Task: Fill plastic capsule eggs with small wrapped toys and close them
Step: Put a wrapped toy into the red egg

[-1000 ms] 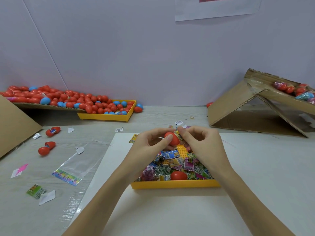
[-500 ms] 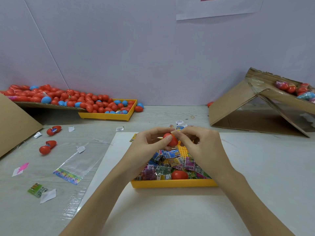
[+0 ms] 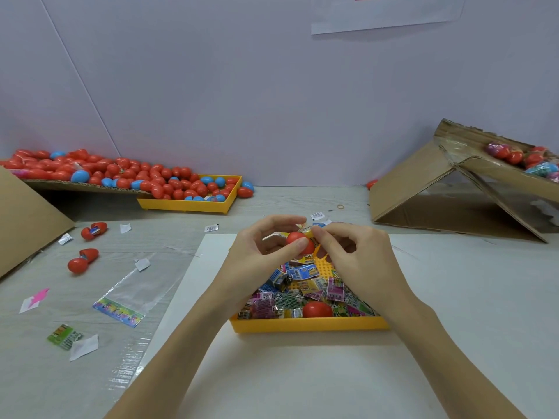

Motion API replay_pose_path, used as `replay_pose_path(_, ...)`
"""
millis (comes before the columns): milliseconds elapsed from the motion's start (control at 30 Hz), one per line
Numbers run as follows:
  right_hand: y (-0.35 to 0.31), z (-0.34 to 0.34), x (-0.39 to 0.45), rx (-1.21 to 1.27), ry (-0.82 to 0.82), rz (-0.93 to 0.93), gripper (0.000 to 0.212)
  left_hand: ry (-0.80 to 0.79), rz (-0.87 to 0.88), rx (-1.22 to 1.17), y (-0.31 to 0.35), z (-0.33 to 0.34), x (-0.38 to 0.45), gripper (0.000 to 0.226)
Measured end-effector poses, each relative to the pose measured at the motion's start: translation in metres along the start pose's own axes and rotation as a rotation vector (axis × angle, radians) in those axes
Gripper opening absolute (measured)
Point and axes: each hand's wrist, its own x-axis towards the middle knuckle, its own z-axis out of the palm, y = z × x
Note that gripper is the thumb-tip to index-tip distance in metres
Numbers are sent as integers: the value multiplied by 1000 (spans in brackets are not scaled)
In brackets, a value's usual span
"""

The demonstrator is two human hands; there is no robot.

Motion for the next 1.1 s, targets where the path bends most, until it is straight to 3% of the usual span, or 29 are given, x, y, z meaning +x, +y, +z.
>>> replay_pose_path(333,-4,-6,2,95,-112,108,25,13,117,109,1,-1,-1,35)
replay_pose_path(600,-4,-13,4,444,-219,392,15,-8,176,197,-1,1,0,35)
replay_pose_path(1100,-12,-10,2,627,-179,433,23,160,311,154,-7,10,-3,31)
